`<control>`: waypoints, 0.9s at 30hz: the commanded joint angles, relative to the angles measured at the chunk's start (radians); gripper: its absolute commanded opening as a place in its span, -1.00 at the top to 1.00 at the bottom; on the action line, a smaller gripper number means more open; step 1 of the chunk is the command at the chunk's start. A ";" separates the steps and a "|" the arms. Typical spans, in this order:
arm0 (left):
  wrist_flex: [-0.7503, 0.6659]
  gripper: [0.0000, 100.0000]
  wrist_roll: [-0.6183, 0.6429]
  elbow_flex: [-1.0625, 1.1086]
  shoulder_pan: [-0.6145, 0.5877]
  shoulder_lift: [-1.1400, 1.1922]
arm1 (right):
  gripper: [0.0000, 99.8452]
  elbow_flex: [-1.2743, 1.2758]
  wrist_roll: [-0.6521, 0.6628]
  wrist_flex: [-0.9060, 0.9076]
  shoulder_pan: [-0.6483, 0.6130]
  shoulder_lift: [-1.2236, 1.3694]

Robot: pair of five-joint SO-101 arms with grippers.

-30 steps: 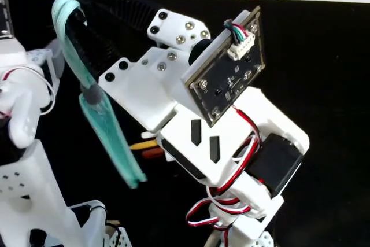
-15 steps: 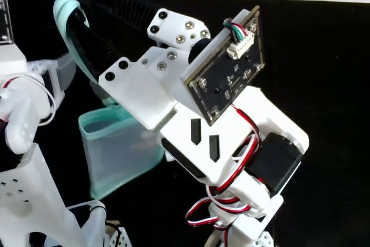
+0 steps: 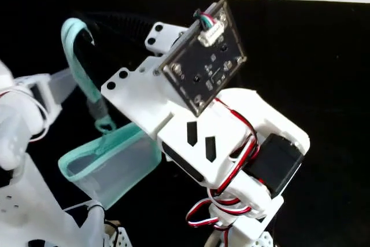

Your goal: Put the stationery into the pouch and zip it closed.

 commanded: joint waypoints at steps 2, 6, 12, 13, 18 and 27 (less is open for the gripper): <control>0.032 0.20 0.012 -0.061 -0.108 -0.008 | 0.97 -0.021 -0.021 0.010 -0.002 -0.004; 0.037 0.20 0.011 -0.051 -0.139 -0.085 | 0.97 -0.021 -0.023 0.041 -0.002 -0.004; 0.040 0.20 0.011 0.027 -0.145 -0.206 | 0.97 -0.021 -0.025 0.053 -0.002 -0.004; 0.040 0.20 0.009 0.053 -0.145 -0.214 | 0.97 -0.021 -0.025 0.053 -0.002 -0.004; 0.041 0.20 0.009 0.179 -0.142 -0.251 | 0.97 -0.019 -0.025 0.053 -0.002 -0.004; 0.041 0.20 0.009 0.348 -0.139 -0.432 | 0.97 -0.013 -0.025 0.053 0.013 -0.002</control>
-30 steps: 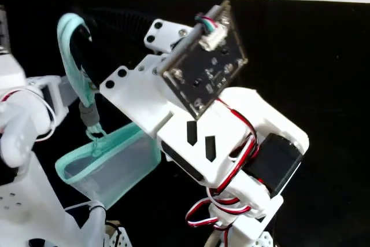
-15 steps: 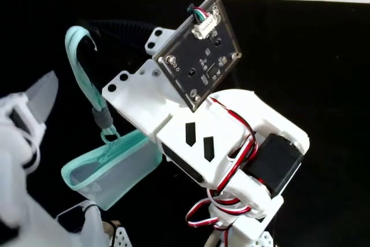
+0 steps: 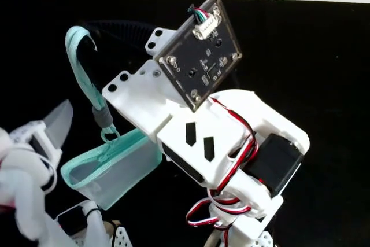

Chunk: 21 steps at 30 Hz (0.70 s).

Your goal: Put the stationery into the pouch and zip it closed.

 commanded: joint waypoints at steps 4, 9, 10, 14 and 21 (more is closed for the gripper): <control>0.006 0.20 0.002 0.016 -0.004 -0.170 | 0.97 -0.012 -0.068 0.002 0.068 -0.002; 0.006 0.20 0.002 0.021 -0.005 -0.297 | 0.97 -0.012 -0.080 0.002 0.117 -0.002; 0.006 0.20 0.002 0.022 -0.007 -0.314 | 0.97 -0.012 -0.080 0.002 0.119 -0.002; 0.006 0.20 0.002 0.022 -0.010 -0.371 | 0.97 -0.012 -0.080 0.002 0.119 -0.002; 0.006 0.28 -0.055 0.153 -0.010 -0.449 | 0.97 -0.012 -0.080 0.002 0.119 -0.002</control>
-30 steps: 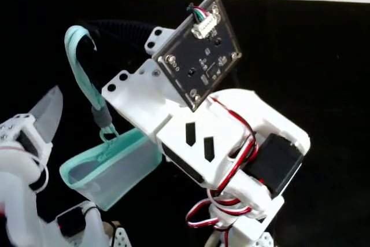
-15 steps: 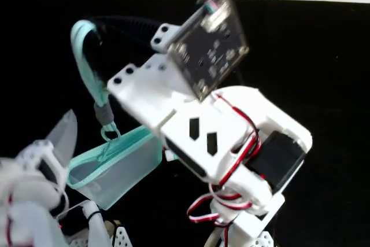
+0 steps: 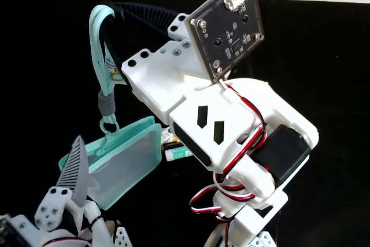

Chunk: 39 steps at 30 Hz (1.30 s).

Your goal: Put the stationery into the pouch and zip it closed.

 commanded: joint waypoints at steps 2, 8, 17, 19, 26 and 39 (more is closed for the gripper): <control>0.006 0.28 -0.035 0.143 -0.012 -0.045 | 0.97 -0.012 -0.008 0.002 0.013 -0.002; 0.006 0.28 -0.035 0.298 -0.008 -0.111 | 0.97 -0.012 -0.008 0.002 0.013 -0.002; 0.008 0.38 -0.083 0.472 -0.005 -0.211 | 0.97 -0.012 -0.008 0.002 0.013 -0.001; 0.008 0.50 -0.086 0.472 -0.005 -0.236 | 0.97 -0.012 -0.008 0.002 0.013 -0.001; 0.008 0.84 -0.094 0.473 -0.004 -0.297 | 0.97 -0.012 -0.008 0.001 0.013 -0.001; 0.005 0.99 -0.176 0.466 -0.004 -0.302 | 0.97 -0.012 -0.008 0.001 0.013 -0.001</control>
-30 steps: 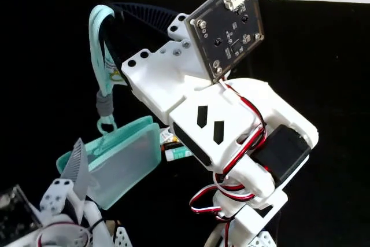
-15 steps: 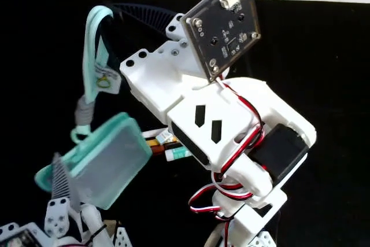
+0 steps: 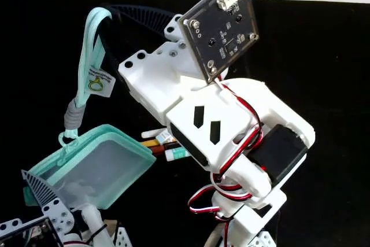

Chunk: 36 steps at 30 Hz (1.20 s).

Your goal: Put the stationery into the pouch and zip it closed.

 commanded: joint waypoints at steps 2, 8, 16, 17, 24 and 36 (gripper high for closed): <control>0.020 0.99 -0.015 0.033 -0.004 0.002 | 0.97 -0.013 -0.008 -0.001 0.013 -0.002; -0.012 0.99 -0.017 -0.165 -0.007 0.035 | 0.97 -0.024 -0.009 -0.005 0.082 -0.008; -0.166 0.99 -0.015 -0.360 -0.007 0.318 | 0.97 -0.036 -0.072 -0.036 0.171 -0.007; -0.183 0.99 -0.015 -0.371 -0.005 0.349 | 0.97 -0.045 -0.072 -0.048 0.171 -0.005; -0.204 0.72 -0.011 -0.414 -0.005 0.495 | 0.97 -0.061 -0.072 -0.059 0.170 -0.005; -0.209 0.54 0.109 -0.409 -0.005 0.521 | 0.97 -0.059 -0.078 -0.056 0.166 -0.005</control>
